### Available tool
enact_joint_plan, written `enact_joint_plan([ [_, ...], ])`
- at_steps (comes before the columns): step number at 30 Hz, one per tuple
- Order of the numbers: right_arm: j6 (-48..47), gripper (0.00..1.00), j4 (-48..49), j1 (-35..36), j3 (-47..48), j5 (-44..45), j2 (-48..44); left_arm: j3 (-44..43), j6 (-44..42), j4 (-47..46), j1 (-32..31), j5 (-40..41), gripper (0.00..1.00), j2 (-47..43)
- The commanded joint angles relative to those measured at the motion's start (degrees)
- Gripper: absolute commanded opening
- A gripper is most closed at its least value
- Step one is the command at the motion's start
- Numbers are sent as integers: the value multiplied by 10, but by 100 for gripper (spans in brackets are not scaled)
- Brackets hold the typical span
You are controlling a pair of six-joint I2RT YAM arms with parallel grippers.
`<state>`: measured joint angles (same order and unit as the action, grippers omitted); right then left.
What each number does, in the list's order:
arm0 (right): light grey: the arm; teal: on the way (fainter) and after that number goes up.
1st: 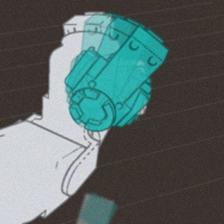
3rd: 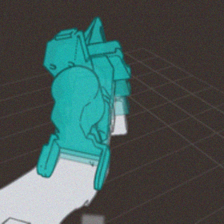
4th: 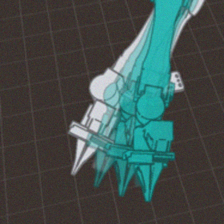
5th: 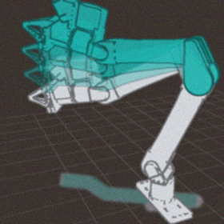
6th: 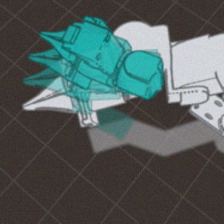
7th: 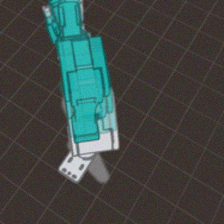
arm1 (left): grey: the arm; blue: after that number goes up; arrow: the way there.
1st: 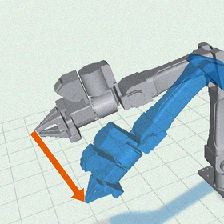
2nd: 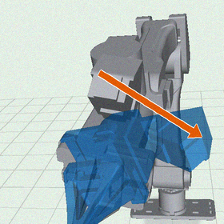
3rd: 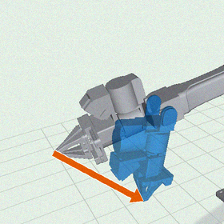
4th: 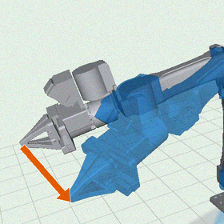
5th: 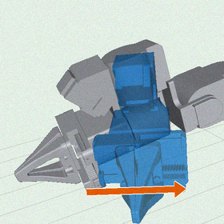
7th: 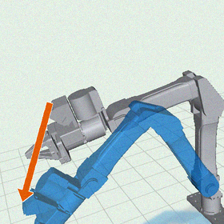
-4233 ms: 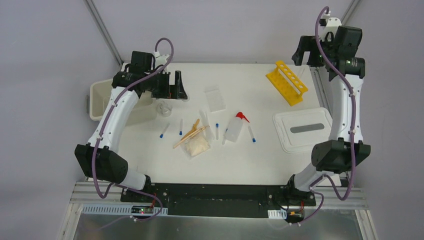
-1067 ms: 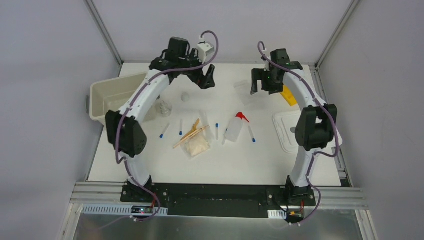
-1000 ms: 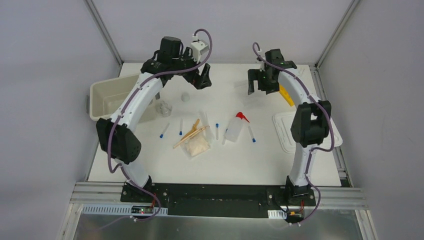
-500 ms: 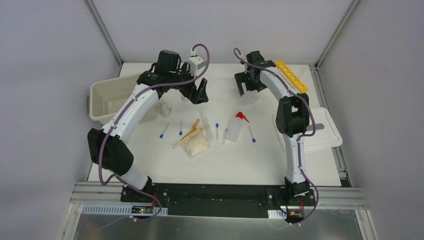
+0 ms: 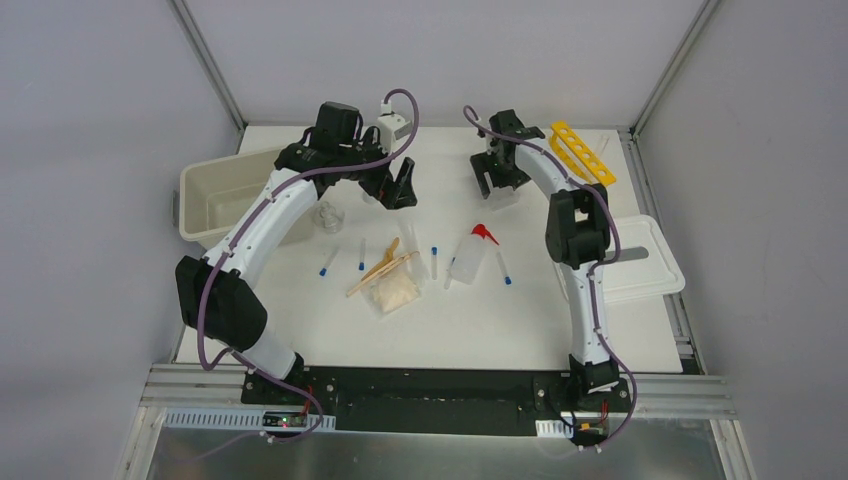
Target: Organize the chemistry lab equipment
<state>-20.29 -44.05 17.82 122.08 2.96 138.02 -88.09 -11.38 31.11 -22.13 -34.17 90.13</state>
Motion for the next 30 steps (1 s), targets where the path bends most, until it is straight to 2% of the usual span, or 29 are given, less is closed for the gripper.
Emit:
enact_joint_plan([
  [1,-6,78,14,-15,-48,-6,-60,12,7,-6,0,0,99,-28],
  [7,-7,70,29,-41,-167,-10,-143,26,11,-6,1,3,98,-37],
  [9,-5,70,30,-50,-200,-16,-167,32,13,-6,1,3,98,-39],
  [13,-19,78,52,-59,-269,-22,-208,40,21,-6,1,3,97,-40],
  [14,-21,86,50,-59,-275,-22,-212,41,25,-6,0,5,97,-41],
  [16,-18,96,39,-59,-276,-19,-221,42,30,-6,0,6,97,-42],
  [19,-6,99,27,-59,-275,-20,-256,44,36,-6,0,9,98,-49],
  [21,3,99,7,-59,-271,-24,-290,47,39,-6,0,13,98,-59],
  [24,26,98,-21,-59,-288,-85,-356,56,41,-6,0,16,98,-75],
  [27,47,92,-54,-45,-333,-114,-414,63,49,-6,1,23,98,-88],
  [30,67,81,-66,-29,-390,-119,-451,68,58,-6,0,22,98,-101],
])
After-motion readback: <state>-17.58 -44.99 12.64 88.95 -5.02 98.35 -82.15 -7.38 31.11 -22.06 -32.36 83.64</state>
